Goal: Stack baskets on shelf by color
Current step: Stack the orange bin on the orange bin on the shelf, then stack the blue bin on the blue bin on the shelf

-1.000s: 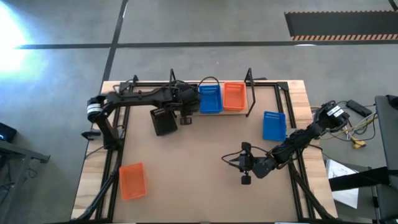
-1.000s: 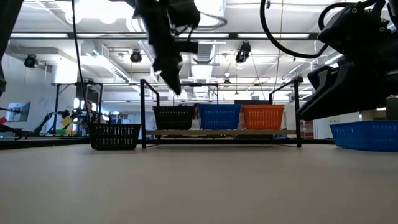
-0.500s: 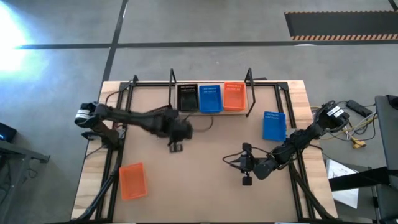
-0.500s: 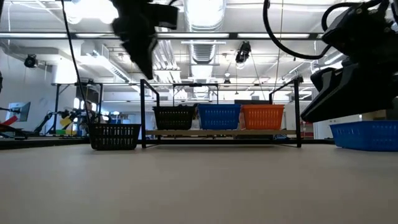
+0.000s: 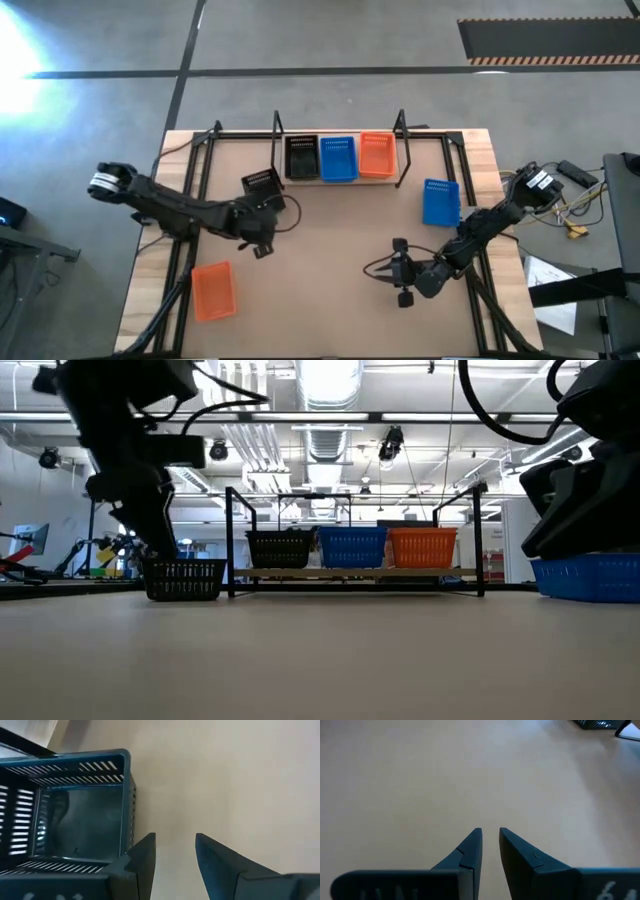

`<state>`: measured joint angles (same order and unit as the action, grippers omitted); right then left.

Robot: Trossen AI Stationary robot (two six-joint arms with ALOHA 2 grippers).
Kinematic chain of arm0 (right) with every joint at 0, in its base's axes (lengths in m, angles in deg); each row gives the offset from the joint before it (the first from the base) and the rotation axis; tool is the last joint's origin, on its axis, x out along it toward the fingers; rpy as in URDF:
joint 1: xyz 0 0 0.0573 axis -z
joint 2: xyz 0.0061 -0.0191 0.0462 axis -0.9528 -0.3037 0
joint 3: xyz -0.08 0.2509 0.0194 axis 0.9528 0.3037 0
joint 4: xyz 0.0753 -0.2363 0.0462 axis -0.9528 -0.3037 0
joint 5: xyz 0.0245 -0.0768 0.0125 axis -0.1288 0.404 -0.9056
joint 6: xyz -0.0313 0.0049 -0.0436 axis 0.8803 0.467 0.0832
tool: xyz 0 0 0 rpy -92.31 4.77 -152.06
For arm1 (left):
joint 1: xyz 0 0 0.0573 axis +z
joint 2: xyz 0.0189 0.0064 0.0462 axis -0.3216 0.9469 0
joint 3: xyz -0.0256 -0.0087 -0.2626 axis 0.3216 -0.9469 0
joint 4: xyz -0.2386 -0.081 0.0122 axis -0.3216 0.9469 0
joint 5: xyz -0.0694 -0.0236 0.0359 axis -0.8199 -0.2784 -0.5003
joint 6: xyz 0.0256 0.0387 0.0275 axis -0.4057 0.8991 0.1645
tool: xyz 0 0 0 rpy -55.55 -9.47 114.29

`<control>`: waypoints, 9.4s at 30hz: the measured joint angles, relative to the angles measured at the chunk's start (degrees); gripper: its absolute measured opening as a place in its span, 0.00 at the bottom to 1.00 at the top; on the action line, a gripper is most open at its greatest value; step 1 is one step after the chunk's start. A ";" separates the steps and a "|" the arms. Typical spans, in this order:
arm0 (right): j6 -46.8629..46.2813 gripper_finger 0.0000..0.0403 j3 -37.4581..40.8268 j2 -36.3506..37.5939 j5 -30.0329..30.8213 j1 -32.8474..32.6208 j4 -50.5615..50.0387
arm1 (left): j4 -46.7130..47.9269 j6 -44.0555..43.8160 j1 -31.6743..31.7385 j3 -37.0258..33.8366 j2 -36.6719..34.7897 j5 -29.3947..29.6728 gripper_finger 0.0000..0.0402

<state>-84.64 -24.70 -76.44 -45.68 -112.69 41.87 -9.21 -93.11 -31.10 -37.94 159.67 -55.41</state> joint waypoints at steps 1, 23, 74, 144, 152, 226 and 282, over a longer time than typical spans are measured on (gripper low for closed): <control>0.02 0.15 0.00 0.00 0.00 0.01 0.00 | -0.99 -0.06 0.00 -1.16 -0.92 0.22 0.31; -0.35 0.15 -0.02 0.00 0.09 0.01 0.28 | 22.92 -38.03 -38.58 25.45 8.02 -16.29 0.31; -3.58 0.15 -5.95 11.28 0.02 -4.49 -17.63 | -5.70 9.80 -10.46 51.60 44.81 -12.68 0.00; -10.51 0.03 -67.67 -6.13 -20.23 52.00 -80.52 | 7.52 -15.00 -21.28 32.85 24.81 40.58 0.48; -23.04 0.03 -78.33 -18.47 -17.00 58.69 -90.01 | 0.00 -15.08 -22.85 25.03 24.81 42.88 0.48; -17.02 0.33 -44.90 4.53 -17.57 27.31 -103.66 | -10.25 -19.54 -29.42 20.08 24.79 45.67 0.48; 12.71 0.02 -71.08 -14.64 -11.49 26.58 -86.60 | -12.79 -19.43 -29.27 20.04 24.83 45.55 0.48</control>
<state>-71.93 -95.77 -91.08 -57.17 -86.11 -44.73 -22.00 -112.54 -60.36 -17.89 184.50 -9.86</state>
